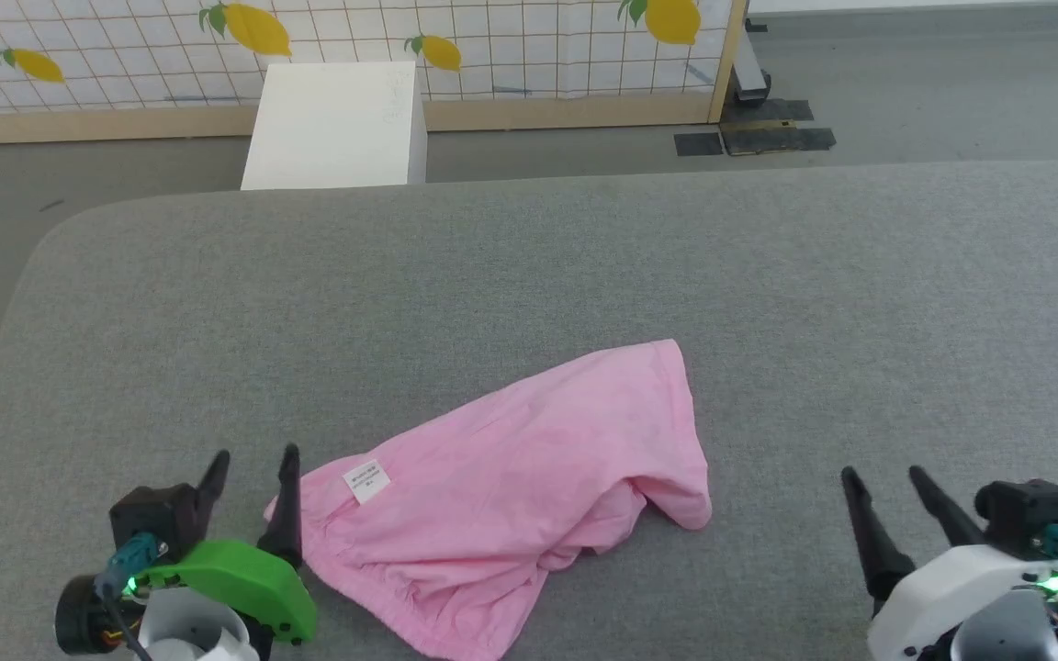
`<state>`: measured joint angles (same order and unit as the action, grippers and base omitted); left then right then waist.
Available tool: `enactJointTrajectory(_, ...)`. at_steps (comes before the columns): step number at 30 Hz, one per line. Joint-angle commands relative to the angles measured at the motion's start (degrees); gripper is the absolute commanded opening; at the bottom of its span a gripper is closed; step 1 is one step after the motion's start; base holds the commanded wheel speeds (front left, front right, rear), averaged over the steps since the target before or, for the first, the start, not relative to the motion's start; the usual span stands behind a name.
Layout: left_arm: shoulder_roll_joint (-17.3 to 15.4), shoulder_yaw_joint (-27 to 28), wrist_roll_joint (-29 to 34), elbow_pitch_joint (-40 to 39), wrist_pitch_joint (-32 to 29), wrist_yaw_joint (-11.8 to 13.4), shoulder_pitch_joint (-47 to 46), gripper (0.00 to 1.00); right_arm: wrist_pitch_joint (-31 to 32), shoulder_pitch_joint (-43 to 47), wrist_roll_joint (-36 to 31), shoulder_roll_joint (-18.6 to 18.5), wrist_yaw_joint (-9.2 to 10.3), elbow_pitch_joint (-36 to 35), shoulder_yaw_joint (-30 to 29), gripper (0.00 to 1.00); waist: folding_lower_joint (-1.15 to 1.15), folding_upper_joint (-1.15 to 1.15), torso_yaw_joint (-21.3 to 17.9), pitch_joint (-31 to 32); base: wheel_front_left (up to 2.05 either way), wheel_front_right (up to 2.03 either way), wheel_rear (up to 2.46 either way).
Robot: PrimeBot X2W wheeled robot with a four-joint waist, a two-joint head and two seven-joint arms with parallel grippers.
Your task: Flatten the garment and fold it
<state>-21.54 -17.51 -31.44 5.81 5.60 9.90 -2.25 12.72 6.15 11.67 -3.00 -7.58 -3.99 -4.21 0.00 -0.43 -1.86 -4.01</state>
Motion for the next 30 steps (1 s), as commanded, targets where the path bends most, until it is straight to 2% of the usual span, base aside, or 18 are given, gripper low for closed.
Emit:
enactJointTrajectory(1,0.1,0.4,1.1,-0.2,1.9,0.6,-0.6,1.0,0.6,-0.9,0.4,0.1,0.09,0.8,0.4,1.0,0.0,0.43,0.1,0.1,0.0,0.0,0.0)
enactJointTrajectory(5,0.5,0.8,2.9,-0.7,6.0,1.5,-0.7,1.0,2.3,-3.7,2.0,-0.6,0.09,3.9,1.3,1.0,0.0,0.43,0.7,-0.2,0.0,0.0,0.0)
enactJointTrajectory(14,1.9,1.2,4.2,-2.9,8.1,2.6,-1.6,1.0,11.3,-17.0,8.9,-5.1,0.09,16.3,7.1,1.0,0.0,0.43,3.7,-2.9,0.0,0.0,0.0)
enactJointTrajectory(21,3.3,0.4,4.6,-3.1,8.7,1.7,-3.9,1.0,17.1,-29.5,14.2,-8.1,0.09,28.0,13.4,1.0,0.0,0.43,7.4,-6.4,0.0,0.0,0.0)
enactJointTrajectory(30,5.2,-0.2,5.0,-1.2,9.2,0.1,-6.8,1.0,19.5,-40.4,16.8,-10.3,0.09,39.9,19.3,1.0,0.0,0.43,10.3,-10.3,0.0,0.0,0.0)
